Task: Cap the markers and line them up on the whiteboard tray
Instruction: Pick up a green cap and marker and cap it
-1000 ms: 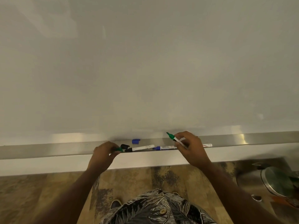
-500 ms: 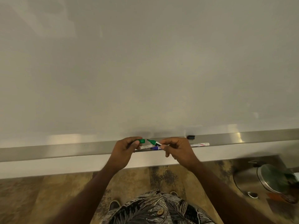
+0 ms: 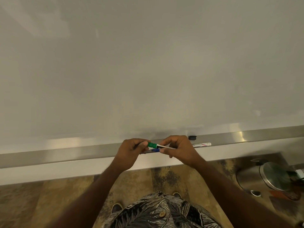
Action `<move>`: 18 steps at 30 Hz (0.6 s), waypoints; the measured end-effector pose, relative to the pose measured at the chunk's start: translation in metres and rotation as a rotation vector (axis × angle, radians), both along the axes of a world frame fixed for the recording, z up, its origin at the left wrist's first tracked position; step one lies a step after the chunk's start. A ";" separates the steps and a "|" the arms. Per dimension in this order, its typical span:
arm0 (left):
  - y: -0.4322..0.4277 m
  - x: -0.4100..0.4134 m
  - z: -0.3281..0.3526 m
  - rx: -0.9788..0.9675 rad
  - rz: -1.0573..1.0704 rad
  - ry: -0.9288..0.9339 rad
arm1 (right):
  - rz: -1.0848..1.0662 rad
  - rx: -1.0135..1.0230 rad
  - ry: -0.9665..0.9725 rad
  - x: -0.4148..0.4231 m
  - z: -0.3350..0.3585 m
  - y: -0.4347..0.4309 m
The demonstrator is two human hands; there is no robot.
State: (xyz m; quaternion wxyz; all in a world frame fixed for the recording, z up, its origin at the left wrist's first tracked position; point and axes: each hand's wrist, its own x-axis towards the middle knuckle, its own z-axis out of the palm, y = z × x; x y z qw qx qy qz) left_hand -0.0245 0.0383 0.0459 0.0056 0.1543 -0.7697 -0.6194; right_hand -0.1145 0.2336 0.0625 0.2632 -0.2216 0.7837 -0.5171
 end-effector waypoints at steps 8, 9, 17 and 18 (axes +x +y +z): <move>0.018 0.004 -0.001 -0.066 -0.050 0.025 | 0.078 0.003 -0.148 -0.015 0.005 0.002; 0.020 0.005 -0.003 -0.061 -0.036 0.012 | 0.079 -0.002 -0.187 -0.015 0.004 0.002; 0.013 0.021 -0.028 -0.204 -0.148 -0.077 | 0.204 0.229 -0.097 -0.005 -0.020 0.000; 0.011 0.021 -0.031 -0.228 -0.128 -0.099 | 0.217 0.268 -0.037 -0.006 -0.023 0.001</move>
